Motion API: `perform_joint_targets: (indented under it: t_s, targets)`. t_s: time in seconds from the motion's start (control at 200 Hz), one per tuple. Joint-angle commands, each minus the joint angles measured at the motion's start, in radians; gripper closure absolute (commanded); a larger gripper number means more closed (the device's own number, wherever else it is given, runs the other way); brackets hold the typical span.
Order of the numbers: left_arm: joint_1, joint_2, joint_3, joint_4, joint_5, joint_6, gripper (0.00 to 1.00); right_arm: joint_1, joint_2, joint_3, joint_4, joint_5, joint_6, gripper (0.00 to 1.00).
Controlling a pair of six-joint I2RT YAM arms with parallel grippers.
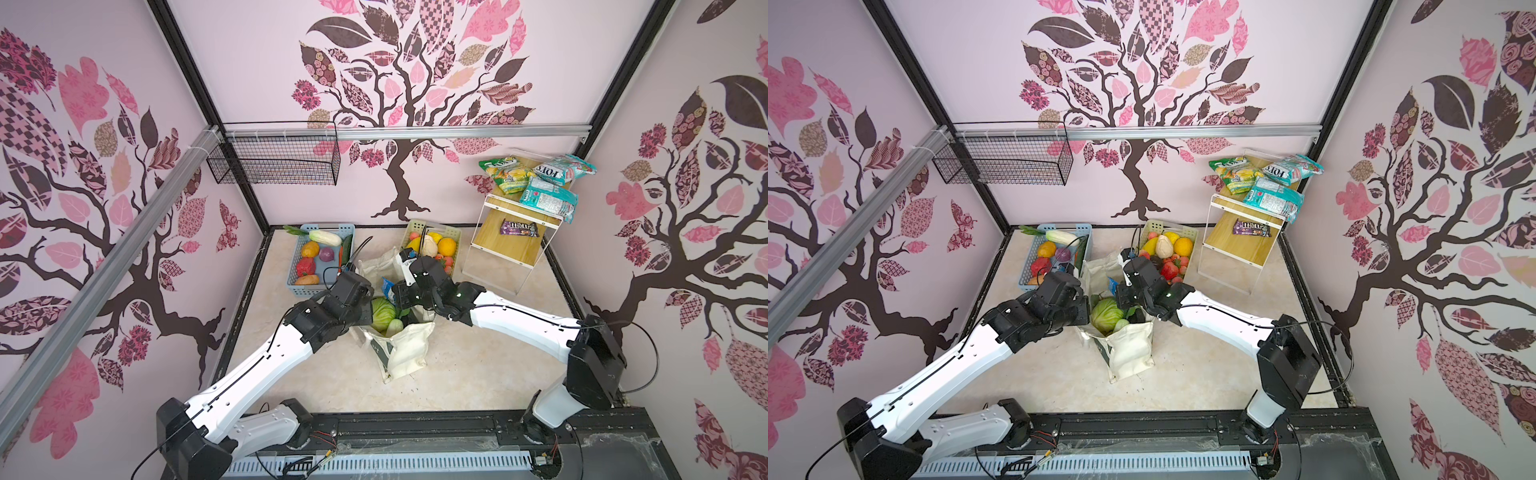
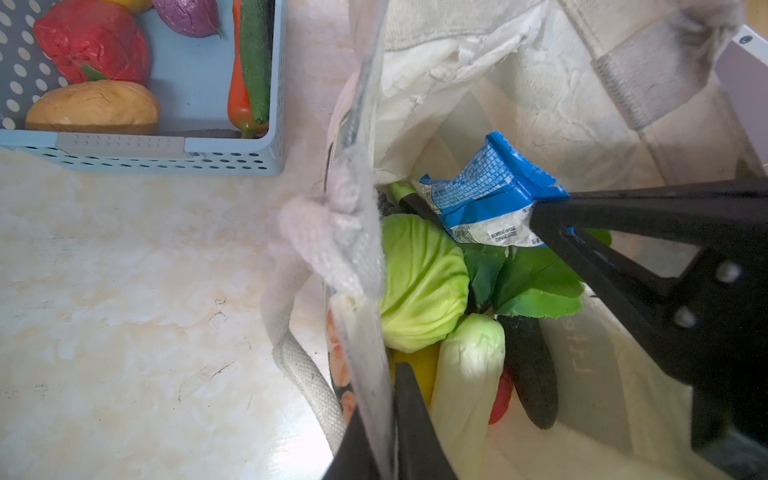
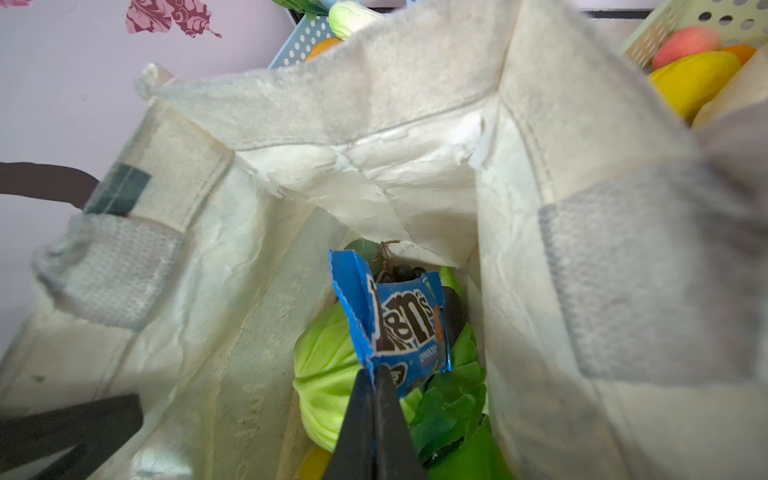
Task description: Place the food into the grocery bag and tie it
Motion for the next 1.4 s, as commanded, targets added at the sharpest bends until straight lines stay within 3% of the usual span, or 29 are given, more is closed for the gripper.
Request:
perform_joint_targets:
  t_s: [0.0, 0.085, 0.275, 0.585, 1.115, 1.396]
  targets:
    - [-0.003, -0.014, 0.018, 0.013, 0.019, -0.005, 0.89, 0.005, 0.028, 0.029, 0.025, 0.044, 0.039, 1.00]
    - [-0.002, -0.016, 0.017, 0.014, 0.020, -0.003, 0.89, 0.005, 0.037, 0.041, 0.010, 0.057, 0.046, 0.97]
    - [-0.002, -0.016, 0.016, 0.015, 0.017, -0.002, 0.89, 0.005, 0.020, 0.048, 0.000, 0.079, 0.049, 0.77]
    - [-0.002, -0.016, 0.014, 0.012, -0.001, -0.004, 0.89, 0.004, -0.097, 0.082, -0.076, 0.111, 0.008, 0.55]
    - [-0.002, -0.025, 0.002, 0.008, -0.009, -0.012, 0.89, -0.084, -0.357, -0.014, -0.252, 0.222, -0.029, 0.41]
    - [-0.002, -0.020, 0.002, 0.011, -0.005, -0.015, 0.89, -0.119, -0.362, -0.090, -0.262, 0.184, -0.020, 0.39]
